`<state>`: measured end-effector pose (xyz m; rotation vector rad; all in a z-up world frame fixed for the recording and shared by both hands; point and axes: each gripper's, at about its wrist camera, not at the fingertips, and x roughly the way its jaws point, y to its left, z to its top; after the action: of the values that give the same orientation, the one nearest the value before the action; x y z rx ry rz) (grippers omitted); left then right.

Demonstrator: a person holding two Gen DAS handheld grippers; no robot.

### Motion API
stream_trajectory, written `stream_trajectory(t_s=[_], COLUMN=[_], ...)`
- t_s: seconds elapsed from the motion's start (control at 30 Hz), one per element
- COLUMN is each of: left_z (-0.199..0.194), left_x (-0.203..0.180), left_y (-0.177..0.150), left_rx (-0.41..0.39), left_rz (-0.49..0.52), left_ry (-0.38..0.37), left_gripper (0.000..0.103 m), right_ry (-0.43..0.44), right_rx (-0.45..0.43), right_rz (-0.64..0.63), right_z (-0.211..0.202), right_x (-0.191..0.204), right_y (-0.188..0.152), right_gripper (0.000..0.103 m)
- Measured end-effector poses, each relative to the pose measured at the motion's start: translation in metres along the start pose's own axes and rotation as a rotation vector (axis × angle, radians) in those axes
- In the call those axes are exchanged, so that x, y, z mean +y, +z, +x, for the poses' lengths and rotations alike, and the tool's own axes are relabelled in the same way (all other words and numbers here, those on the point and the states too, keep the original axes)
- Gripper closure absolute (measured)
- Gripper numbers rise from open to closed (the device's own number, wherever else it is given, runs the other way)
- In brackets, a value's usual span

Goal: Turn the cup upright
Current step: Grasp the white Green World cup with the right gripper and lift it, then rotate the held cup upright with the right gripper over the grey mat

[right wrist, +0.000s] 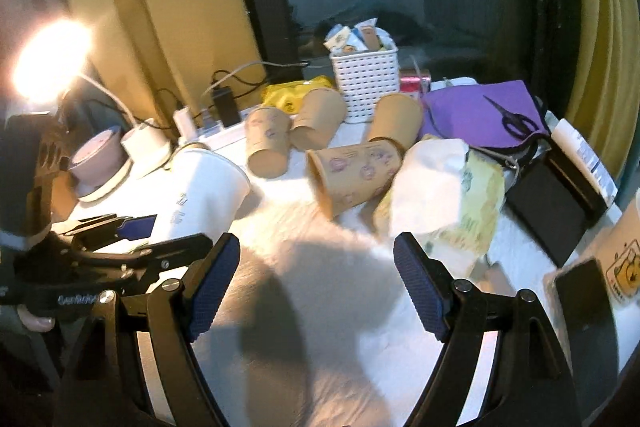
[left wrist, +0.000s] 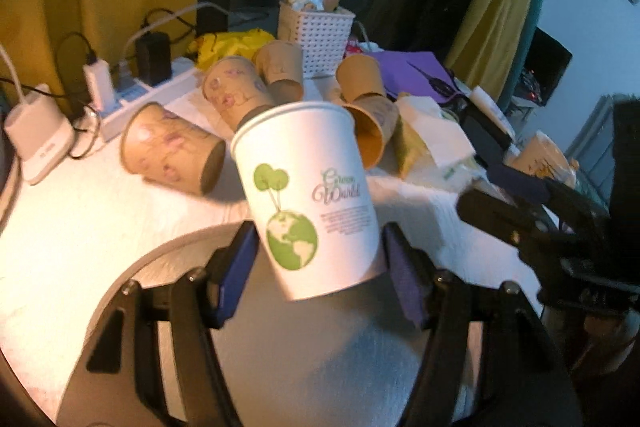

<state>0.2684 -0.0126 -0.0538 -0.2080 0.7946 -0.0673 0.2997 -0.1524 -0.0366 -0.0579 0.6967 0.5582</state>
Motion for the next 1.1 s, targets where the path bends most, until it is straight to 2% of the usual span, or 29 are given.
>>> stream_trajectory(t_s=[0.2, 0.47, 0.63, 0.83, 1.1], left_z=[-0.041, -0.069, -0.085, -0.095, -0.119], left_x=[0.002, 0.009, 0.008, 0.014, 0.002], left_y=[-0.037, -0.078, -0.104, -0.129, -0.162], left_rx=[-0.029, -0.043, -0.079, -0.085, -0.160], left_rz=[0.032, 0.036, 0.047, 0.027, 0.100], left_ry=[0.024, 0.044, 0.049, 0.042, 0.043], left_gripper=[0.038, 0.038, 0.038, 0.038, 0.038], right_ry=[0.030, 0.077, 0.143, 0.194, 0.304], right_rx=[0.012, 0.033, 0.038, 0.060, 0.101], right_rz=[-0.013, -0.012, -0.008, -0.036, -0.034], right_z=[-0.015, -0.035, -0.052, -0.061, -0.068], right_x=[0.025, 0.052, 0.073, 0.102, 0.133], right_y=[-0.015, -0.035, -0.042, -0.056, -0.073], right_gripper=[0.021, 0.021, 0.021, 0.021, 0.021])
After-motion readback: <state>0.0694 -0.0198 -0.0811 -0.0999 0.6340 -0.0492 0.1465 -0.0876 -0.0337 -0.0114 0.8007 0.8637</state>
